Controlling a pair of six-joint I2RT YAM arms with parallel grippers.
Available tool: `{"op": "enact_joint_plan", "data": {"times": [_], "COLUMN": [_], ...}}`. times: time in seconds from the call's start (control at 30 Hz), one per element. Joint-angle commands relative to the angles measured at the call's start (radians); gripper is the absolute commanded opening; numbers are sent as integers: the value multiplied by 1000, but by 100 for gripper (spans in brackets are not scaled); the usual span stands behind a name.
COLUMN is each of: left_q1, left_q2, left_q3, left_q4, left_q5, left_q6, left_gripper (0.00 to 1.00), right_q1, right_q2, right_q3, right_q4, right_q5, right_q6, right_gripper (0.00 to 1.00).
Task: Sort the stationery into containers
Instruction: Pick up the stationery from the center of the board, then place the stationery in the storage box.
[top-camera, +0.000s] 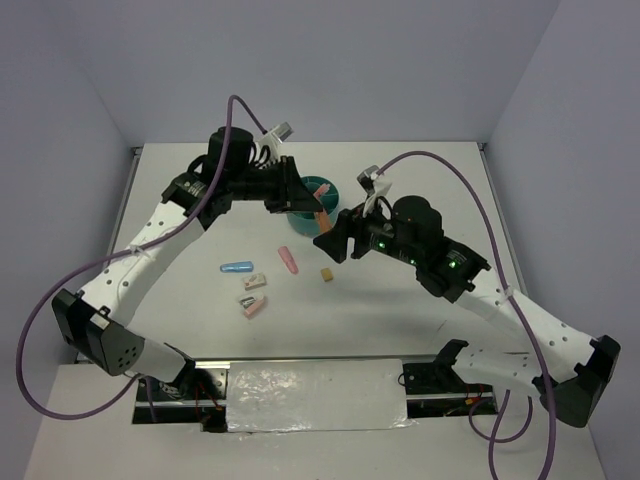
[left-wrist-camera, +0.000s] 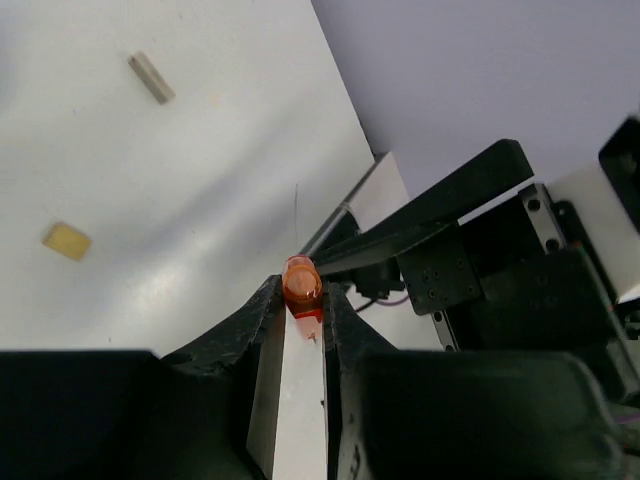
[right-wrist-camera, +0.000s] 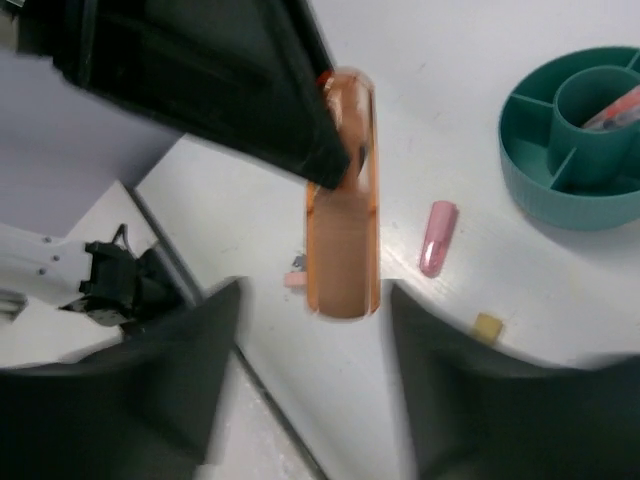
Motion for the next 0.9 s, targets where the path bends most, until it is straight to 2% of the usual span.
{"op": "enact_joint_plan", "data": {"times": [0.0, 0.03, 0.07, 0.17, 0.27, 0.3, 0.33, 0.43, 0.53, 0.63, 0.73, 0.87], "left_q1": [1, 2, 5, 27, 109, 117, 122, 132, 154, 166, 172, 175], "left_q2": [21, 24, 29, 70, 140, 161, 178, 237, 320, 375, 479, 533], "left_q3": [121, 140, 172, 212, 238, 247, 255, 248, 325, 323, 388, 410], "left_q4": [-10, -23, -36, -49, -37, -47, -50, 41, 88, 184, 183, 216], "left_q5": [-67, -84, -99, -158, -170, -205, -319, -435, -440, -480, -458, -448], "left_q6": [73, 98, 110, 164, 226, 268, 346, 497, 573, 615, 639, 630], "left_gripper": [0, 0, 0, 0, 0, 0, 0, 0, 0, 0, 0, 0], "right_q1": [8, -1, -6, -47, -92, -100, -103, -103, -103, -103, -103, -104], "right_q2": [-47, -50, -52, -99, -171, -188, -202, -244, -289, -329, -345, -346], "right_q3": [-13, -18, -26, -62, -98, -101, -101, -84, -90, -96, -80, -43], "right_q4": [17, 7, -4, -41, -79, -107, -121, -199, -248, -276, -314, -360], "right_q5": [-13, -13, -10, 22, 59, 65, 68, 65, 47, 11, -9, -1], "right_q6": [-8, -9, -9, -6, -11, -20, -26, -50, -61, -55, -63, -80], "right_gripper": [78, 93, 100, 100, 100, 100, 100, 100, 100, 100, 100, 100]}}
